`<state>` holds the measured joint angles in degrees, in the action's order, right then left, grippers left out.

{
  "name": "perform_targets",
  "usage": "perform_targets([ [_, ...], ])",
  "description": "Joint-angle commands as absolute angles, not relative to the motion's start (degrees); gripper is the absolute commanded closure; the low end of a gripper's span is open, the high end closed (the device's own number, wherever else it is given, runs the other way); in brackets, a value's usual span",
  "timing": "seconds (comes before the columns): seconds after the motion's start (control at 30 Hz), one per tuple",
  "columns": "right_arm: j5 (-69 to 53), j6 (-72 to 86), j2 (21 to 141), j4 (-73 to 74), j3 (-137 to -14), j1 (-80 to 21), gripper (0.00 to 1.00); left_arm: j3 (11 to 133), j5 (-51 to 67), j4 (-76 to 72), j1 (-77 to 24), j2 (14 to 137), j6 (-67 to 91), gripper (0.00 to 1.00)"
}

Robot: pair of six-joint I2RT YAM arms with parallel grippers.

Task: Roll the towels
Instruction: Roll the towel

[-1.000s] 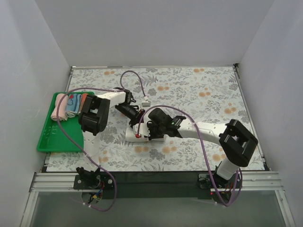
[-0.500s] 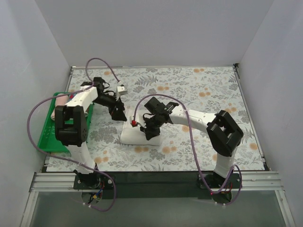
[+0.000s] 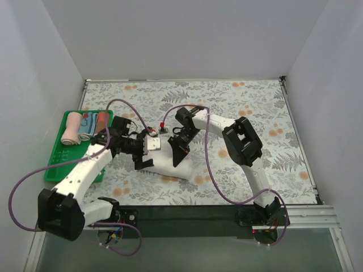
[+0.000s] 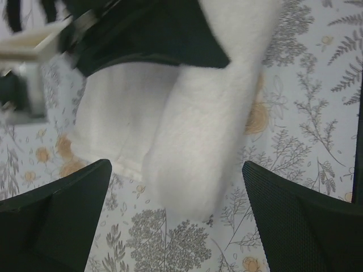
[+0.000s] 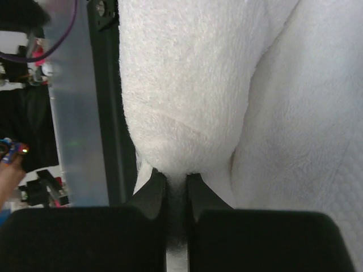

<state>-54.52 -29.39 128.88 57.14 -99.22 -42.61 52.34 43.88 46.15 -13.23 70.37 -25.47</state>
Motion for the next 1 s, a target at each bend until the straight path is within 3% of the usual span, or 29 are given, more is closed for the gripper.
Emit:
perform_targets([
  [0.0,-52.74,-27.95,133.42,66.62,-99.67,-43.68,0.99,45.98,33.42,40.79,-23.79,62.59,-27.43,0.03],
  [0.17,-52.74,-28.56,135.35,66.71,-99.84,-43.42,0.99,42.45,26.20,36.57,-33.73,62.13,-27.42,0.02],
  [0.6,-50.80,-28.48,144.22,66.71,-105.11,-41.75,0.97,33.67,13.29,26.11,-46.75,67.67,-29.00,0.07],
  [0.73,-50.63,-28.30,145.02,66.71,-106.00,-41.48,0.93,32.61,10.21,24.44,-47.46,71.18,-27.43,0.20],
  [0.83,-50.01,-27.95,144.76,66.71,-105.82,-40.87,0.84,33.48,9.93,26.44,-47.46,74.96,-25.41,0.46],
  [0.87,-49.92,-27.69,144.67,66.71,-105.82,-40.61,0.79,34.01,10.19,27.41,-47.46,76.71,-24.88,0.63],
  [0.97,-48.43,-26.99,143.09,66.53,-105.29,-38.77,0.62,36.82,13.35,32.59,-47.37,79.88,-21.28,0.86],
])
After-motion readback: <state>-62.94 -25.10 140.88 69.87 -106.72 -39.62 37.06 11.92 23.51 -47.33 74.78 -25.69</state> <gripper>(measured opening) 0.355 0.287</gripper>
